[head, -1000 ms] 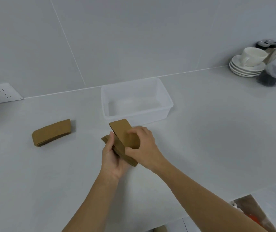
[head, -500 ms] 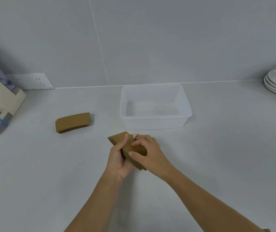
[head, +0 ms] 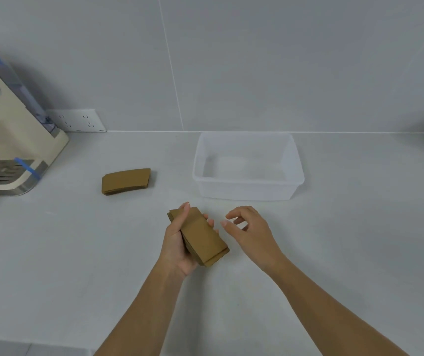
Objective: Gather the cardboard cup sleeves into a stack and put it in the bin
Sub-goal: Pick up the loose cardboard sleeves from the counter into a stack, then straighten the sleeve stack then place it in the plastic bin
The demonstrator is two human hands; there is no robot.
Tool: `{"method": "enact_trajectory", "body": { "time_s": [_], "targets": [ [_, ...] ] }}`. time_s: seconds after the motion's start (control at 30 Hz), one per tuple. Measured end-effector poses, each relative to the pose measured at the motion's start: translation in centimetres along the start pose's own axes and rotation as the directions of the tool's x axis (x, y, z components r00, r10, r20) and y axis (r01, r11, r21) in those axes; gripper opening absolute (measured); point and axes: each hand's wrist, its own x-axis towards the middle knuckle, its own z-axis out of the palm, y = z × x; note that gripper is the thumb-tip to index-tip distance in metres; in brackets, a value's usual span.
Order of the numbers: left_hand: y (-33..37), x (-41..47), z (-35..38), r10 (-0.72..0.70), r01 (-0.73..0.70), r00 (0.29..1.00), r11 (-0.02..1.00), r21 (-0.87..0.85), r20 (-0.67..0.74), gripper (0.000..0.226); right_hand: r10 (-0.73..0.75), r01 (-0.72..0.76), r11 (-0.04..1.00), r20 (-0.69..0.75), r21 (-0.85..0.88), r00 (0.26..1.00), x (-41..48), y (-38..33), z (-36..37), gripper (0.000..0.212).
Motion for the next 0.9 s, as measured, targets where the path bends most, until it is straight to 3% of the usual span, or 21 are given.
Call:
{"method": "enact_trajectory", "body": {
  "time_s": [0.07, 0.2, 0.33, 0.53, 0.73, 0.9],
  "targets": [
    [-0.4, -0.3, 0.0, 0.015, -0.015, 1.0, 0.999, 0.036, 0.004, 0.029, 0.009, -0.009, 1.0, -0.004, 0.014, 1.0, -0.1, 0.3, -0.3, 0.005],
    [-0.4, -1.0, -0.1, 0.003, -0.006, 1.0, 0.997, 0.081, 0.03, 0.021, 0.01, -0.01, 0.999, -0.005, 0.042, 1.0, -0.2, 0.3, -0.7, 0.004],
    [0.0, -1.7, 0.3, -0.095, 0.069, 0.991, 0.967, 0.246, 0.095, 0.041, -0.044, 0.039, 0.995, 0.051, 0.089, 0.998, 0.2, -0.6, -1.6, 0.005],
    [1.0, -2.6, 0.6, -0.249, 0.124, 0.959, 0.791, 0.599, 0.132, 0.054, -0.109, 0.088, 0.992, 0.268, 0.089, 0.957, 1.5, -2.3, -2.5, 0.012],
    [2.2, -3.2, -0.5, -0.265, 0.097, 0.945, 0.786, 0.611, 0.191, 0.07, -0.086, 0.03, 0.992, 0.487, 0.122, 0.869, 2.5, -3.1, -0.3, 0.018],
    [4.4, -2.8, -2.0, -0.281, 0.093, 0.931, 0.796, 0.598, 0.231, 0.071, -0.075, -0.01, 0.985, 0.485, 0.171, 0.871, 3.7, -4.0, 2.2, 0.015]
  ]
}}
